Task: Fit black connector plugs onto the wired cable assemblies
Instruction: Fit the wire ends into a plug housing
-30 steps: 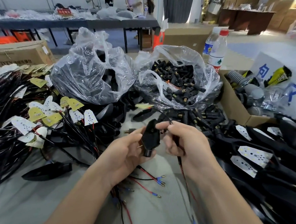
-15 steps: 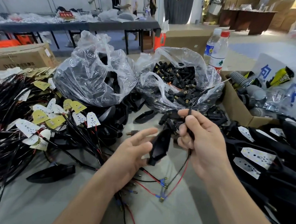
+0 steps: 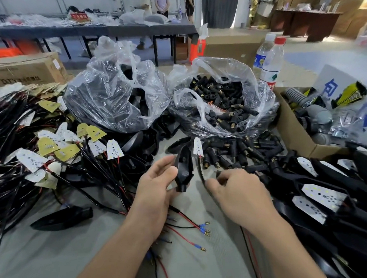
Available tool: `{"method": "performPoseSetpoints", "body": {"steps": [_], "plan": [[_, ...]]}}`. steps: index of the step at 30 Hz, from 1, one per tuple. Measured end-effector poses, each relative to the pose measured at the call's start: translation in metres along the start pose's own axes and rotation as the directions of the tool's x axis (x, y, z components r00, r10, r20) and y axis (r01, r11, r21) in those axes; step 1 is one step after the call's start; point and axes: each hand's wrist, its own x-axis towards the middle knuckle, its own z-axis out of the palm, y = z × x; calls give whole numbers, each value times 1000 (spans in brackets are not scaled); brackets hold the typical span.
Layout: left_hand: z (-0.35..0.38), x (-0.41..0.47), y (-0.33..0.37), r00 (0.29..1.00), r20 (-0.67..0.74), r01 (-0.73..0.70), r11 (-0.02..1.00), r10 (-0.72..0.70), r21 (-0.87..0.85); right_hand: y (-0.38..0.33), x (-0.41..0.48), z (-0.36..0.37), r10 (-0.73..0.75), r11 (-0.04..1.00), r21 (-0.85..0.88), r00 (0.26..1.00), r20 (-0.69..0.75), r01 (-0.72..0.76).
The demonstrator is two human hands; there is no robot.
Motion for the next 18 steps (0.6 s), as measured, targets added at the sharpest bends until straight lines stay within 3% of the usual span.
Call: {"method": "performPoseSetpoints", "body": {"steps": [3, 6, 8, 10, 13, 15, 18], "plan": [[0, 1, 0, 1000, -24, 12, 1000, -12, -11, 10, -2, -23, 20, 992, -128, 982, 190, 4], [0, 1, 1, 999, -31, 21, 1000, -21, -9, 13, -6, -36, 40, 972, -224, 898, 437, 66], [-1, 1, 1, 1000, -17, 24, 1000, -24, -3, 11, -8, -33, 17, 945, -291, 866, 500, 149], [-1, 1, 1, 1000, -2, 29, 1000, -29, 5, 8, -8, -30, -56, 960, -211, 861, 505, 186], [-1, 1, 2, 999, 7, 38, 999, -38, 16, 8, 0, -30, -176, 972, 202, 945, 276, 122], [-2, 0, 2, 999, 20, 34, 998, -35, 43, 9, 6, -30, -172, 873, 469, 984, 43, 132], [-3, -2, 2, 998, 61, 13, 996, -18, 92, 6, 6, -24, -142, 810, 533, 964, -225, 244]]}}
